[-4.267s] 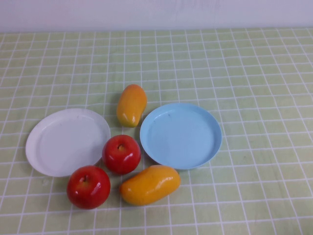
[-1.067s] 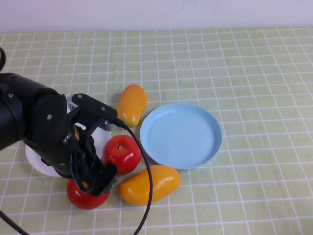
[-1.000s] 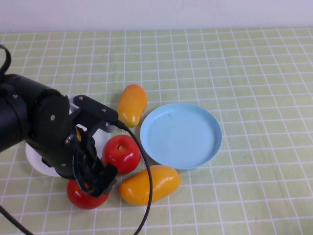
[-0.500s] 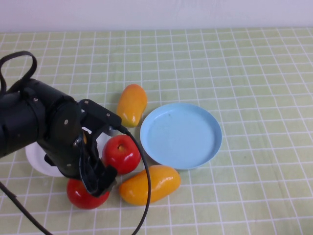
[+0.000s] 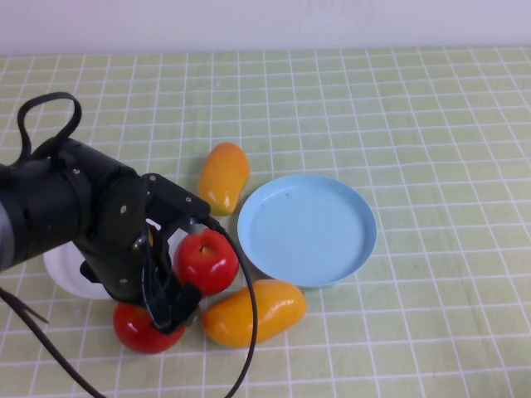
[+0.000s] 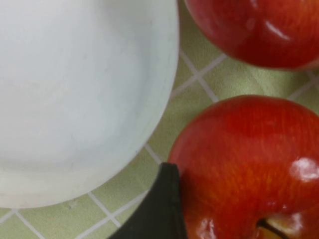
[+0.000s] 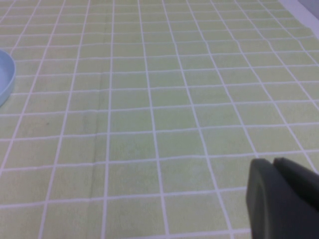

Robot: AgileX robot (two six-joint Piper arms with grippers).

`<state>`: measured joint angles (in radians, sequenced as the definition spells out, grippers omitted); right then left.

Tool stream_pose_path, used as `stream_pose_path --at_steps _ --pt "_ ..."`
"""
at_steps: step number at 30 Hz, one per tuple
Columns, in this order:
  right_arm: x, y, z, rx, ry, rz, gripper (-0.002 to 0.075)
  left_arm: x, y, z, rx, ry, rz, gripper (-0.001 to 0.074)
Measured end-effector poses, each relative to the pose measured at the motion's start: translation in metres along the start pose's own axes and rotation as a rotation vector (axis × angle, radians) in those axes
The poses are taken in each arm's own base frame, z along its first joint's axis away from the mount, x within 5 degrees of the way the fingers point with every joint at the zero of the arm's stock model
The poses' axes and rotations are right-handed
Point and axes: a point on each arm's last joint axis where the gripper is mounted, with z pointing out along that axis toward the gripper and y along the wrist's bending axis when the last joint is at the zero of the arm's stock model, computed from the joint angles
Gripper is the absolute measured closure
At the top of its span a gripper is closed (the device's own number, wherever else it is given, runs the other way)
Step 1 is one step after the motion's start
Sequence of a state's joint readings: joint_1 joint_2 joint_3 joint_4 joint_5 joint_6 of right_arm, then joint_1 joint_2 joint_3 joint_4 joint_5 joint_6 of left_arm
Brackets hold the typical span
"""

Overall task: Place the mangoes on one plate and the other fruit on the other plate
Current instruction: Put one type of fruit in the left plate

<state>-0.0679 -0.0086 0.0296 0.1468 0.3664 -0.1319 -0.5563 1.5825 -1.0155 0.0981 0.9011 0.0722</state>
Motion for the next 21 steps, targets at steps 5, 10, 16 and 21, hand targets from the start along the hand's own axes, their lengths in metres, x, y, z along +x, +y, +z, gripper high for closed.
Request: stream_pose_path --at_steps 5,10,16,21 --pt "0.000 0.000 0.000 0.000 0.000 0.000 0.0742 -0.001 0.000 0.001 0.000 0.001 -0.002 0.0066" --pt "0.000 0.000 0.000 0.000 0.000 0.000 0.0742 -0.001 0.000 0.001 0.000 0.006 -0.006 0.0127" --pt "0.000 0.000 0.000 0.000 0.000 0.000 0.0742 -0.001 0.000 0.001 0.001 0.009 -0.006 0.0165" --pt "0.000 0.000 0.000 0.000 0.000 0.000 0.0743 -0.003 0.002 -0.010 0.000 0.041 -0.010 0.0165"
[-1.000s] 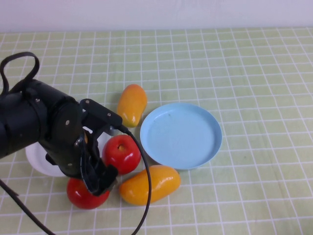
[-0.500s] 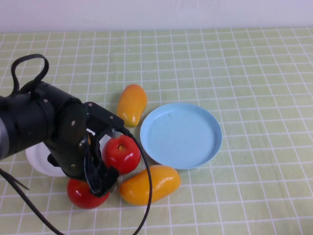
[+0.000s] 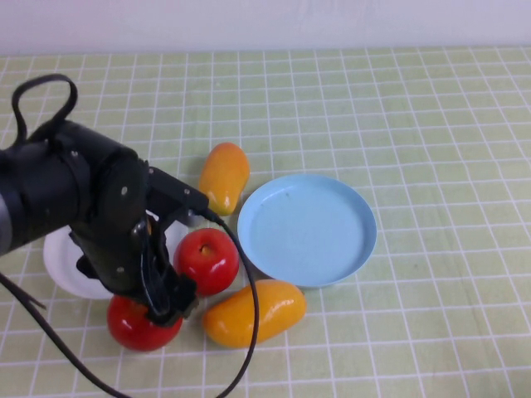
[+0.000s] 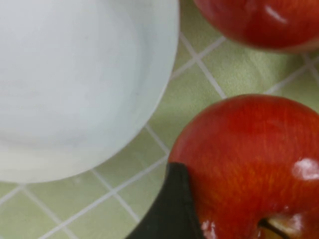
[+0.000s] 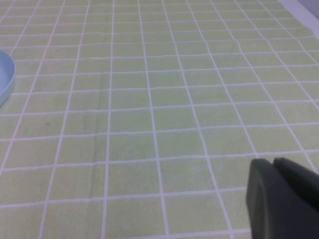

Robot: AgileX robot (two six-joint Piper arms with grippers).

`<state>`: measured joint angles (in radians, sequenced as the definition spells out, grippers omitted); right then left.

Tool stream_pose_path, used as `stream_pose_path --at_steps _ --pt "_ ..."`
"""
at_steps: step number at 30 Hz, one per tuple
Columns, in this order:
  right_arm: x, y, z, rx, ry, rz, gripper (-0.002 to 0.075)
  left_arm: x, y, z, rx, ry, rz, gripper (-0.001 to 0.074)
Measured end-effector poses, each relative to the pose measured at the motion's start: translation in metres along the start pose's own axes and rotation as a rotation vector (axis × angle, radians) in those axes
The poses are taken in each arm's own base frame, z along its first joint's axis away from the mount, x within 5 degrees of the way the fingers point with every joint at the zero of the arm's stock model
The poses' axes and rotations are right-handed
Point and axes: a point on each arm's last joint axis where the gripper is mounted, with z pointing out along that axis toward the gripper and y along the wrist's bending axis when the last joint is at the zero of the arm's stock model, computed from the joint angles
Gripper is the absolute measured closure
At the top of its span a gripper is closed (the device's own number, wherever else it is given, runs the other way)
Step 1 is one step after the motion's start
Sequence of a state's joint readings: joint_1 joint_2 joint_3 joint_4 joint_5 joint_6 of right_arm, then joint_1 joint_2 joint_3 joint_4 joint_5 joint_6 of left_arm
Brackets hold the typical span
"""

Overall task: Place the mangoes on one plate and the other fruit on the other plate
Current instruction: Put one type of fruit in the left plate

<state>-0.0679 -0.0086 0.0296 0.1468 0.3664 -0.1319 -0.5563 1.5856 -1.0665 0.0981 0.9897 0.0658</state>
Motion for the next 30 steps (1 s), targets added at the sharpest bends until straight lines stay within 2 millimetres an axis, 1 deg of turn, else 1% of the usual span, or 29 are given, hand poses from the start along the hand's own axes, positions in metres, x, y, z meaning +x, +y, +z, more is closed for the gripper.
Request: stream_pose_path --at_steps 2,4,5,7,9,10,13,16,19,21,23,24,27,30 --pt "0.000 0.000 0.000 0.000 0.000 0.000 0.0742 -0.004 0.002 -0.013 -0.003 -0.004 -0.004 0.0165" --pt "0.000 0.000 0.000 0.000 0.000 0.000 0.0742 -0.011 0.008 -0.035 -0.013 -0.042 -0.022 0.0165" --pt "0.000 0.000 0.000 0.000 0.000 0.000 0.0742 -0.015 0.014 -0.043 -0.020 -0.069 -0.040 0.0165" --pt "0.000 0.000 0.000 0.000 0.000 0.000 0.0742 -0.021 0.030 -0.053 -0.035 -0.117 -0.087 0.0165" --pt "0.000 0.000 0.000 0.000 0.000 0.000 0.0742 -0.026 0.048 -0.052 -0.051 -0.143 -0.140 0.0165" --pt "0.000 0.000 0.000 0.000 0.000 0.000 0.0742 -0.028 0.058 -0.049 -0.057 -0.144 -0.167 0.0165" --pt "0.000 0.000 0.000 0.000 0.000 0.000 0.0742 -0.031 0.081 -0.027 -0.062 -0.097 -0.229 0.0165" --pt "0.000 0.000 0.000 0.000 0.000 0.000 0.0742 -0.031 0.097 -0.007 -0.063 -0.050 -0.269 0.0165" --pt "0.000 0.000 0.000 0.000 0.000 0.000 0.0742 -0.032 0.103 0.003 -0.065 -0.038 -0.280 0.0164" --pt "0.000 0.000 0.000 0.000 0.000 0.000 0.0742 -0.033 0.105 0.005 -0.067 -0.051 -0.283 0.0130" --pt "0.000 0.000 0.000 0.000 0.000 0.000 0.0742 -0.036 0.106 0.003 -0.072 -0.066 -0.282 0.0080" --pt "0.000 0.000 0.000 0.000 0.000 0.000 0.0742 -0.037 0.106 0.001 -0.075 -0.074 -0.282 0.0069" --pt "0.000 0.000 0.000 0.000 0.000 0.000 0.0742 -0.042 0.109 -0.007 -0.085 -0.100 -0.283 0.0066" --pt "0.000 0.000 0.000 0.000 0.000 0.000 0.0742 -0.047 0.112 -0.020 -0.090 -0.111 -0.290 0.0066"
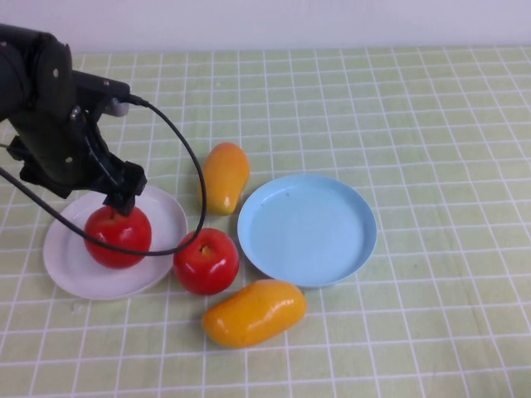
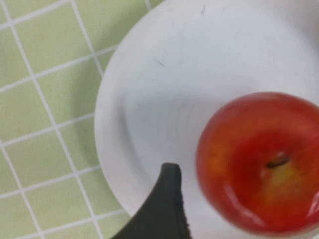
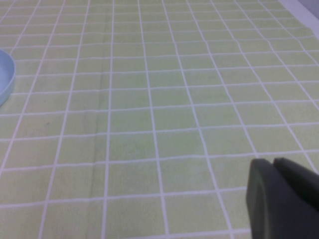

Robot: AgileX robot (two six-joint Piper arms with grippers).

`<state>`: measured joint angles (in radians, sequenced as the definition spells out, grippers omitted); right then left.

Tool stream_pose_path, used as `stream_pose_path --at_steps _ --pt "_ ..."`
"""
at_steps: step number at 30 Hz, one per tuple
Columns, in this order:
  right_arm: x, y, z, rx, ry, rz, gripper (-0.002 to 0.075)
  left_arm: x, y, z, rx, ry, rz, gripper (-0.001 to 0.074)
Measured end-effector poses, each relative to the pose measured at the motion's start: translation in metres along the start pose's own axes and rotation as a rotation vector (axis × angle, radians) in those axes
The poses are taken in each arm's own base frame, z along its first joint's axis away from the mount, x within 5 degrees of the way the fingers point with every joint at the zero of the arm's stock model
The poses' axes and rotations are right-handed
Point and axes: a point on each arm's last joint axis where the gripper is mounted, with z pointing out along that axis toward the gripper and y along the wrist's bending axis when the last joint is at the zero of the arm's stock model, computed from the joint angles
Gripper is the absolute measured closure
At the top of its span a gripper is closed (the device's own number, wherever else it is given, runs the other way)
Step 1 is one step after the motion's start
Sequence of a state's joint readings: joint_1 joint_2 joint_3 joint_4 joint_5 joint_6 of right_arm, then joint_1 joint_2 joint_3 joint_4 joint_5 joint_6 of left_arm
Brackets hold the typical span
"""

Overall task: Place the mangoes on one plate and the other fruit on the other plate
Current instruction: Put one type of fruit in the left plate

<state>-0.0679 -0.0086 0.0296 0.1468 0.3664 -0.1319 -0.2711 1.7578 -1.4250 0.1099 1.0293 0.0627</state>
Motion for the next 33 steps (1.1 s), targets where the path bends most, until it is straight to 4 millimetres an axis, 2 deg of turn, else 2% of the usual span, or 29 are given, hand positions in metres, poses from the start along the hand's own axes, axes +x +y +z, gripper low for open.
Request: stream_pose_path --at_steps 4,7,11,14,23,33 --pt "0.000 0.000 0.000 0.000 0.000 0.000 0.0742 -0.004 -0.007 -0.015 0.008 0.005 -0.020 0.0066" --pt "0.000 0.000 0.000 0.000 0.000 0.000 0.0742 -0.006 -0.031 -0.027 0.052 -0.021 0.017 0.0066" --pt "0.000 0.000 0.000 0.000 0.000 0.000 0.0742 -0.005 -0.079 -0.036 0.126 -0.038 0.148 0.0066" --pt "0.000 0.000 0.000 0.000 0.000 0.000 0.0742 -0.005 -0.099 -0.035 0.155 -0.048 0.198 0.0066" --pt "0.000 0.000 0.000 0.000 0.000 0.000 0.0742 -0.009 -0.109 -0.003 0.153 0.029 0.231 0.0066" --pt "0.000 0.000 0.000 0.000 0.000 0.000 0.0742 -0.011 -0.116 0.022 0.170 0.071 0.263 0.0066"
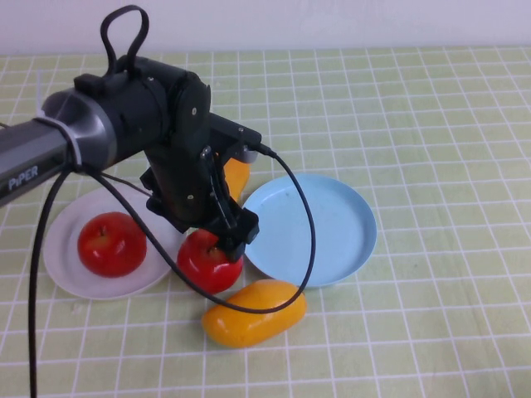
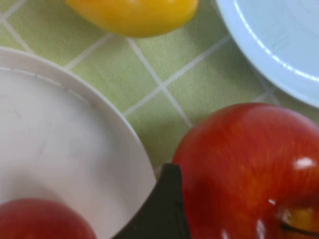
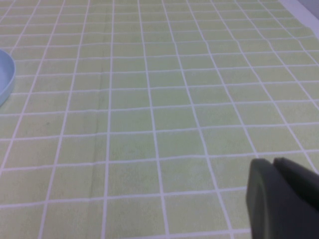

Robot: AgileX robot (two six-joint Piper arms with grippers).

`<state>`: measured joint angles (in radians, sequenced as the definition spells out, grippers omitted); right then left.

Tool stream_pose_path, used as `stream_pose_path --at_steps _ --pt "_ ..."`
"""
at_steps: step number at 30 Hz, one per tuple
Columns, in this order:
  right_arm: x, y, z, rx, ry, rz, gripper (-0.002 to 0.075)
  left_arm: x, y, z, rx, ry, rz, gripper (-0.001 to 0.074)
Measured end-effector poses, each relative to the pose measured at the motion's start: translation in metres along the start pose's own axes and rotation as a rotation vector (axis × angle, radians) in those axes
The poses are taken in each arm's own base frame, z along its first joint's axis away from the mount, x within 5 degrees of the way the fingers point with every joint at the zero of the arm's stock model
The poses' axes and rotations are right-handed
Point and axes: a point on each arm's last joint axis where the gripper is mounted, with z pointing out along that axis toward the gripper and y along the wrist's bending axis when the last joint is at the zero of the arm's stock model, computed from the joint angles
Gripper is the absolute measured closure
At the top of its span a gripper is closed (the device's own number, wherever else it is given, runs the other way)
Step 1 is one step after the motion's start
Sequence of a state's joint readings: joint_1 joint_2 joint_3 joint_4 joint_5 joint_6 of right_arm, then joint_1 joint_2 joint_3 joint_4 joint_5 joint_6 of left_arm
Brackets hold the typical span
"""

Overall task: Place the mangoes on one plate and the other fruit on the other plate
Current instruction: Put one type of fruit in the left plate

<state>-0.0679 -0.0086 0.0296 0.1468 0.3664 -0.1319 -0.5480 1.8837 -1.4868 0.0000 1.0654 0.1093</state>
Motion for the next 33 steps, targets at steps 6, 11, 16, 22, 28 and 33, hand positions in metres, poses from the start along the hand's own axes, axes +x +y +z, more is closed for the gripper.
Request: stream_pose_path --at_steps 6,11,16,22,28,33 --pt "0.000 0.000 0.000 0.000 0.000 0.000 0.0742 -0.004 0.001 0.009 -0.006 -0.006 0.009 0.0066" --pt "0.000 0.000 0.000 0.000 0.000 0.000 0.0743 -0.004 0.000 0.009 -0.001 -0.007 0.006 0.0066" --pt "0.000 0.000 0.000 0.000 0.000 0.000 0.0742 -0.003 0.001 0.009 -0.005 0.007 0.009 0.0124" --pt "0.000 0.000 0.000 0.000 0.000 0.000 0.0742 -0.002 0.001 0.009 -0.006 0.010 0.010 0.0162" --pt "0.000 0.000 0.000 0.000 0.000 0.000 0.0742 -0.003 0.003 -0.012 -0.035 -0.032 0.023 0.0162" --pt "0.000 0.000 0.000 0.000 0.000 0.000 0.0742 -0.006 0.017 -0.039 -0.122 -0.099 0.038 0.0162"
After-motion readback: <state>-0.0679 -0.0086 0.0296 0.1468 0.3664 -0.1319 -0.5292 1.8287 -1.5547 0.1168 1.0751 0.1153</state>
